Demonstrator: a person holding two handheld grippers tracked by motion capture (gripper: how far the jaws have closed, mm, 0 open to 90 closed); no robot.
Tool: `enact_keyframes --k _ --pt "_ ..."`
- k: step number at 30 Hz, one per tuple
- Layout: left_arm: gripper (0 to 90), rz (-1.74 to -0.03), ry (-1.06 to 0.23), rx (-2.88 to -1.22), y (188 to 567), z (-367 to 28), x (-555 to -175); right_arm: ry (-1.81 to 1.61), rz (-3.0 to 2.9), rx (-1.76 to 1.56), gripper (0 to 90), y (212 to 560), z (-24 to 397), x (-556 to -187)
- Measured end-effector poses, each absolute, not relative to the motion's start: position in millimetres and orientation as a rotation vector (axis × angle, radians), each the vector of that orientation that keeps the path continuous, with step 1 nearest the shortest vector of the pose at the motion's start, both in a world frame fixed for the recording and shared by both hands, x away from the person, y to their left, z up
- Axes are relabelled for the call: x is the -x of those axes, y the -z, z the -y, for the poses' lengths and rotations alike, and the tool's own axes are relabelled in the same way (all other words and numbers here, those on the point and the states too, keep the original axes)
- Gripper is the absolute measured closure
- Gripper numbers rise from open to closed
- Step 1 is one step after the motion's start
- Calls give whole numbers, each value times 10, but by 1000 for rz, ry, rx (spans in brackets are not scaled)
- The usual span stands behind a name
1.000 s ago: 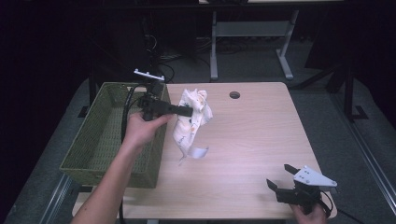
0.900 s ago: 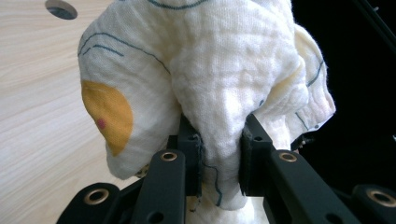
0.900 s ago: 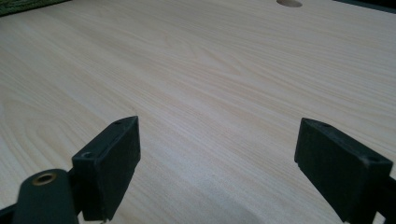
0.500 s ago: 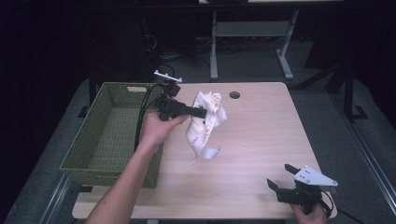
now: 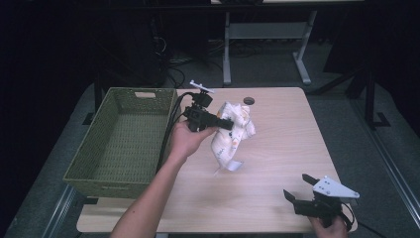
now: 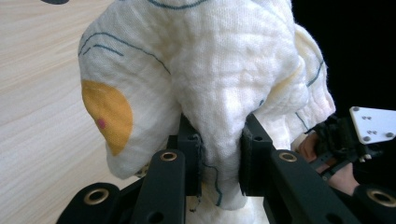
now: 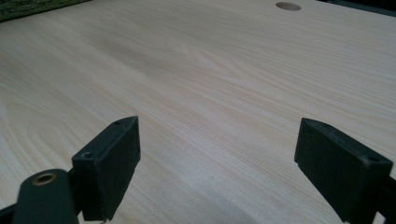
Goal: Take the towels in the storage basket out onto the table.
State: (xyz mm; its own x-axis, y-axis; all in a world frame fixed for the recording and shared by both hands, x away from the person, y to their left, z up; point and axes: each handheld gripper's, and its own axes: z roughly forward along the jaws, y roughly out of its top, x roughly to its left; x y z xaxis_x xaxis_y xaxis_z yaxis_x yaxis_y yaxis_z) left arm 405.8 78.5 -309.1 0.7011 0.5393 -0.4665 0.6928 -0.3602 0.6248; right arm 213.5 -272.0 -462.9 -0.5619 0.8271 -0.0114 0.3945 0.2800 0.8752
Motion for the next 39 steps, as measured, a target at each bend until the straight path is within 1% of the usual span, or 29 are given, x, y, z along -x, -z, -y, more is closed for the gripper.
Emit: enact_keyframes --k 4,11,14,21,26,31,34,37,39 --pt "742 -961 169 -2076 3153 -707 -4064 -1221 -2088 -1106 139 4627 2713 -2129" --pt "741 -999 111 -2104 3301 -600 -4088 -1222 -2085 -1102 138 4625 2712 -2131" --pt "740 -1001 68 -2142 3378 -521 -4088 -1223 -2084 -1103 138 4624 2715 -2131" --pt "736 -1015 25 -2196 3568 -340 -4107 -1231 -2079 -1105 138 4619 2723 -2132" --pt "726 -1015 -89 -2231 3719 -217 -4084 -1229 -2081 -1099 138 4620 2728 -2135" --pt "709 -1029 -112 -2296 3881 -136 -4100 -1227 -2080 -1103 139 4620 2727 -2131" --pt "699 -1042 -127 -2306 3958 -102 -4106 -1226 -2084 -1102 138 4620 2723 -2133" --pt "689 -1036 -120 -2333 4025 -64 -4119 -1229 -2083 -1100 138 4619 2728 -2133" --pt "680 -1035 -151 -2354 4068 -25 -4118 -1234 -2082 -1099 138 4619 2731 -2134"
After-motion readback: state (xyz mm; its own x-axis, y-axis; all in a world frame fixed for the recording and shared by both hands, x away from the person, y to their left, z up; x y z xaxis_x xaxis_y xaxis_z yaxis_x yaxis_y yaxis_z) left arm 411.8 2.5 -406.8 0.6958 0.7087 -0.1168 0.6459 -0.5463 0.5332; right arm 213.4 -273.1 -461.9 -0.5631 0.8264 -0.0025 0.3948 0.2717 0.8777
